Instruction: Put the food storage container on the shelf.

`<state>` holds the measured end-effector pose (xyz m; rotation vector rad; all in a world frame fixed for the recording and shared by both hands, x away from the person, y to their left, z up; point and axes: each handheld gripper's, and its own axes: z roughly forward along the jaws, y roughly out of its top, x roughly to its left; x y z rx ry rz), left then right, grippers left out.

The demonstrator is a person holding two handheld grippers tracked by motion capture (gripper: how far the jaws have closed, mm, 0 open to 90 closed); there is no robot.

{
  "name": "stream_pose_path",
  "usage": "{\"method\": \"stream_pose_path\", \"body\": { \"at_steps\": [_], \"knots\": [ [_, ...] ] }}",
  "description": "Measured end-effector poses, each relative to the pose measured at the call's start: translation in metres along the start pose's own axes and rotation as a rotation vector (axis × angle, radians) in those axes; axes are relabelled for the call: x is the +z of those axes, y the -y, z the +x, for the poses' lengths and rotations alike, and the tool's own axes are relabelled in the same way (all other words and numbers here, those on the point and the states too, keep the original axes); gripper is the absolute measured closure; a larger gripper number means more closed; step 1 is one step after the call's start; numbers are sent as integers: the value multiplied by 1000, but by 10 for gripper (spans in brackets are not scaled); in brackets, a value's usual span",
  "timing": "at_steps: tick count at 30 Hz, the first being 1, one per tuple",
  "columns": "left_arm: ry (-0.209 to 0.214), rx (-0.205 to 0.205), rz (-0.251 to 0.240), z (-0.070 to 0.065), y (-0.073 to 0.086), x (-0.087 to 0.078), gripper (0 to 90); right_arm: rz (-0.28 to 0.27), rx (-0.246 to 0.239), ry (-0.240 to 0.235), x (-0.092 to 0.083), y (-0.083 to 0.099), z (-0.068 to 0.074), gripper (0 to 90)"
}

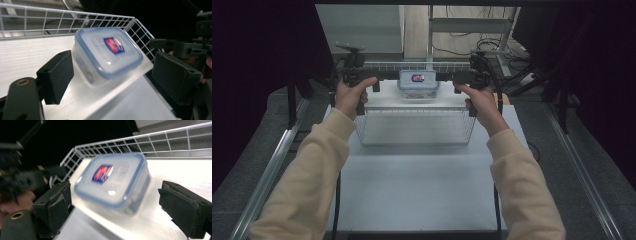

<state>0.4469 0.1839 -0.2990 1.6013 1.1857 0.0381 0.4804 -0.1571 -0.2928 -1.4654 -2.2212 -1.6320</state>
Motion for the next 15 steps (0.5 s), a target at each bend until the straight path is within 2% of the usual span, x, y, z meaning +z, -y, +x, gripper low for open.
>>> {"method": "stream_pose_path", "body": {
  "at_steps": [1,2,3,4,5,7,10,11,14,15],
  "knots": [
    [-8,26,-4,-4,4,-5,173,5,-39,10,-5,4,2,109],
    [-27,69,-6,-10,15,-13,176,7,-80,26,-11,8,4,110],
    [-27,69,-6,-10,15,-13,178,2,-122,42,-17,14,6,119],
    [-30,83,-8,-13,22,-16,184,-3,-161,50,-22,20,7,128],
    [-20,93,-6,-14,30,-19,184,-3,-161,50,-22,20,7,128],
    [13,102,17,-16,45,-22,197,-3,-212,38,-32,32,8,139],
    [23,134,29,-20,70,-29,204,-3,-263,18,-45,56,7,155],
    [21,161,29,-24,85,-33,211,-10,-287,16,-51,71,6,168],
    [16,214,30,-29,114,-38,216,-20,-327,13,-60,98,6,181],
    [16,214,30,-29,114,-38,220,-20,-327,13,-60,98,6,181]
  ]
}}
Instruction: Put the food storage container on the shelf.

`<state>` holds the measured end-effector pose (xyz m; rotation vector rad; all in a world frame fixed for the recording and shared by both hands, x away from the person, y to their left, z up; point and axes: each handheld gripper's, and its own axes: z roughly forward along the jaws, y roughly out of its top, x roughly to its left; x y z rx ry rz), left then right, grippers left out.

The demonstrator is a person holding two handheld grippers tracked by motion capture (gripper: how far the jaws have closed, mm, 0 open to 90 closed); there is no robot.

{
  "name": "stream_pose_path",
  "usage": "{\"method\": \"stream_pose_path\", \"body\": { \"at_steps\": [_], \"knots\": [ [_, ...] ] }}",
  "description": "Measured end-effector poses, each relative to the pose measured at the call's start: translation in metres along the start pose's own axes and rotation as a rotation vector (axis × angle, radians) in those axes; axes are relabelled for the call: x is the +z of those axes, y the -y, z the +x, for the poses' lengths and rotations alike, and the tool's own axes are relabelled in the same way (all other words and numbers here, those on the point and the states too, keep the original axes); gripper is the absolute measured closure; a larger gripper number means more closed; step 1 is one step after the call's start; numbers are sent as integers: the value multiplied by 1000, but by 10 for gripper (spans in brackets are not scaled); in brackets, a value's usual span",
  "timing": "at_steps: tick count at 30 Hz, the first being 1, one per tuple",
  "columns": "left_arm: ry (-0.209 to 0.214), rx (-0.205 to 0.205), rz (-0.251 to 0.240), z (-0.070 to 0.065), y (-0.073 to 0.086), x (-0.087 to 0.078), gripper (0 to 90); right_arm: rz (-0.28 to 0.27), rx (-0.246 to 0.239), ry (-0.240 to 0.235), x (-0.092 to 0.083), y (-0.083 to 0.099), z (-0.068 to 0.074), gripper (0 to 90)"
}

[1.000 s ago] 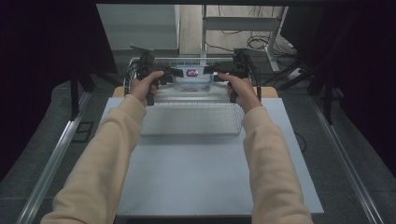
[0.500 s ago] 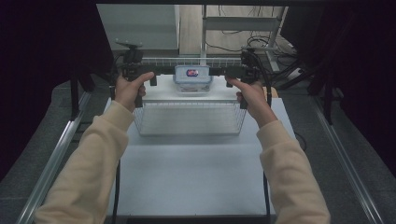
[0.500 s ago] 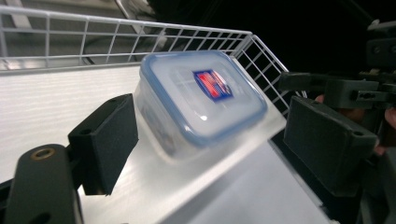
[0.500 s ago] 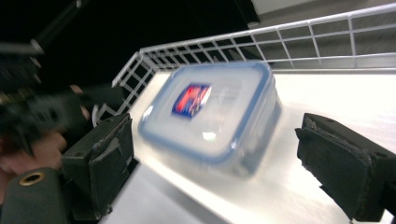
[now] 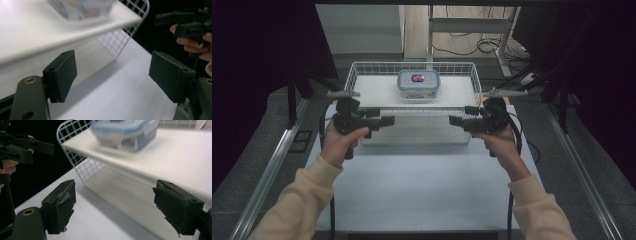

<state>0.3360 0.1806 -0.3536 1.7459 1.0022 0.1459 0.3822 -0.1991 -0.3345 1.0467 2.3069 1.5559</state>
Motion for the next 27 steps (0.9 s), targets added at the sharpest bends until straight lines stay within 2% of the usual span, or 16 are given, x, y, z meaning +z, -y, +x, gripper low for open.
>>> {"method": "stream_pose_path", "body": {
  "at_steps": [1,3,4,5,6,7,8,10,11,13,15,16,17,20,22,27],
  "knots": [
    [-9,30,1,-7,20,1,224,-2,-18,1,-5,17,5,185],
    [-11,56,15,-11,39,4,225,-1,-18,0,-9,35,8,192],
    [-11,56,15,-11,39,4,225,-1,-18,0,-9,35,8,192],
    [-11,65,26,-13,51,6,225,4,-17,-6,-10,44,9,196],
    [-20,76,31,-14,60,8,224,10,-11,-6,-14,62,12,205],
    [-34,88,38,-16,75,10,225,11,-12,-2,-15,68,12,207],
    [-34,88,38,-16,75,10,225,11,-12,-2,-15,68,12,207],
    [-44,86,46,-17,92,13,225,23,-9,8,-17,86,15,212],
    [-47,83,61,-17,102,15,226,36,-18,26,-18,103,17,215],
    [-58,83,77,-17,117,17,226,45,-20,30,-18,110,18,215],
    [-79,79,140,-15,135,20,228,80,-41,53,-17,137,20,216],
    [-79,79,140,-15,135,20,231,90,-48,64,-16,145,20,217],
    [-107,66,148,-11,147,18,234,104,-51,75,-15,152,21,219],
    [-151,60,171,-6,160,18,234,137,-40,77,-13,170,20,226],
    [-143,41,179,-3,165,18,233,160,-41,81,-11,178,19,226],
    [-158,51,178,-1,167,20,234,160,-53,101,-7,180,18,226]
  ]
}}
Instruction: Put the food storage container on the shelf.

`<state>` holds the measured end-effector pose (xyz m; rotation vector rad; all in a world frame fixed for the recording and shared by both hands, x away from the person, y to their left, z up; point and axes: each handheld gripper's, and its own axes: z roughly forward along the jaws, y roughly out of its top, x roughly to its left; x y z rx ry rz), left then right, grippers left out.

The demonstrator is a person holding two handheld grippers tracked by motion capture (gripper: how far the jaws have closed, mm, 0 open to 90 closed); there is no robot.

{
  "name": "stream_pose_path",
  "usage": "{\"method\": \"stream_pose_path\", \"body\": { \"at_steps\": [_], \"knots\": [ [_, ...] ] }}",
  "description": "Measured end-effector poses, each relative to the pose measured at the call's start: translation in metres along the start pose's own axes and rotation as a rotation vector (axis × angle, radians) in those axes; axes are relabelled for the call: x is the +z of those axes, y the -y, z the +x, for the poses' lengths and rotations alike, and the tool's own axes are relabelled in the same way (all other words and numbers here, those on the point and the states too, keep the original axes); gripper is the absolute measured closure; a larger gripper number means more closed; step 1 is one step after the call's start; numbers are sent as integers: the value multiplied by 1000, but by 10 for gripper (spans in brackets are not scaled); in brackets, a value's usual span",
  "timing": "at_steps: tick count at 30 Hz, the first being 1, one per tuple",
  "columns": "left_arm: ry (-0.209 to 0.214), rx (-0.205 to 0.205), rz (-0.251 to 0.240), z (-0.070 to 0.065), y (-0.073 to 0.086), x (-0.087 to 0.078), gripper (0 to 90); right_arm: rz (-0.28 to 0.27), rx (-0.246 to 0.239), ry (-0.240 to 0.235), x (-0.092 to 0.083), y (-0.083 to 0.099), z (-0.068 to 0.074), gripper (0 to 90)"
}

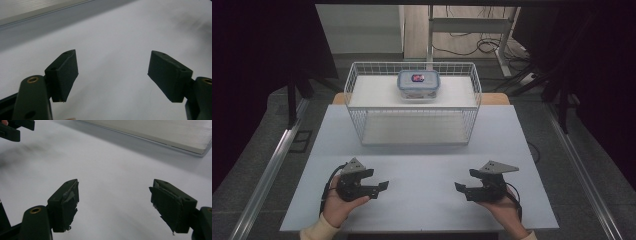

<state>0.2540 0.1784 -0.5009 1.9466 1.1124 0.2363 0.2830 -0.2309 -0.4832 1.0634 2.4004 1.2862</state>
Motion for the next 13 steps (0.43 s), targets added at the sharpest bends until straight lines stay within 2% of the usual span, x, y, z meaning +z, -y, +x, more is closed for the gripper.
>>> {"method": "stream_pose_path", "body": {
  "at_steps": [6,13],
  "knots": [
    [-11,10,18,0,3,5,232,9,-15,16,3,2,-1,226],
    [-19,0,2,2,3,4,231,6,-37,30,3,3,-1,220]
  ]
}}
